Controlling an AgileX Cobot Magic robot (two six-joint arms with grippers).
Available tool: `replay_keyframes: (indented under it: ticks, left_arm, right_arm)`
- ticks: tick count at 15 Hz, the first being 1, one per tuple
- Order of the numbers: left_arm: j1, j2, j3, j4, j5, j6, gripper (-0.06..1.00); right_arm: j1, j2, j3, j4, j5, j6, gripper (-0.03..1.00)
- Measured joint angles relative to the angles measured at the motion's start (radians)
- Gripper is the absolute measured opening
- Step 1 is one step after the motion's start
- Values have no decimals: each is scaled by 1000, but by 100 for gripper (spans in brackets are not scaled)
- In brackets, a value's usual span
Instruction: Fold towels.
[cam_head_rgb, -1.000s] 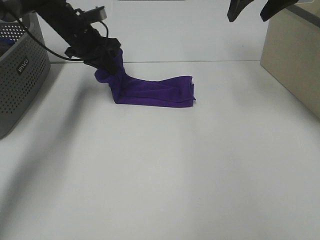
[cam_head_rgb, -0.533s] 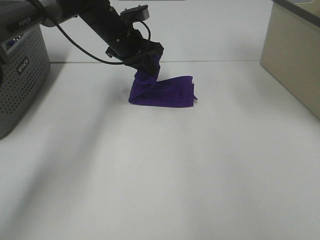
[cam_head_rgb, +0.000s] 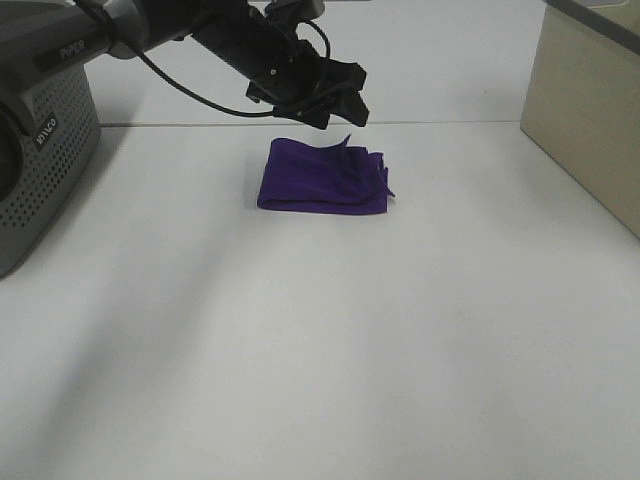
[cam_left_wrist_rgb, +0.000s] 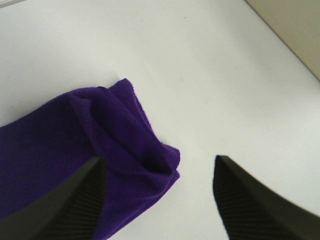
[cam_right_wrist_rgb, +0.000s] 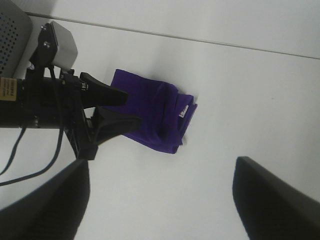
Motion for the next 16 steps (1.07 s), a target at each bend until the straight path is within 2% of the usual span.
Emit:
replay_keyframes:
  ticks: [2,5,8,10,11,12,13,15,16]
  left_arm:
    - [-18,1,0,-11,-14,0,69]
    - [-16,-8,0,-15,-18,4,71]
    - [1,-71,0,80,7,28,71]
    - [34,-132,0,247,29,-2,71]
    - [49,-153,0,332,39,-49,71]
    - [72,-174,0,466,57,-136,71]
    - [84,-185,0,539,85,-183,71]
    - [114,-210,0,662,210,-222,72]
    - [138,-220,0,681,275,-226,72]
  right_arm:
    - [0,-22,0,0,0,0,78]
    - [0,-52,0,1,0,0,78]
    - [0,-62,0,2,0,0,78]
    - [0,-64,0,2,0,-3,78]
    - [0,-65,0,2,0,-16,78]
    - [0,-65,0,0,0,-38,78]
    - [0,-65,0,-9,0,-48,78]
    - [0,-65,0,-71,0,-44,78]
    - [0,-65,0,-105,0,-28,77]
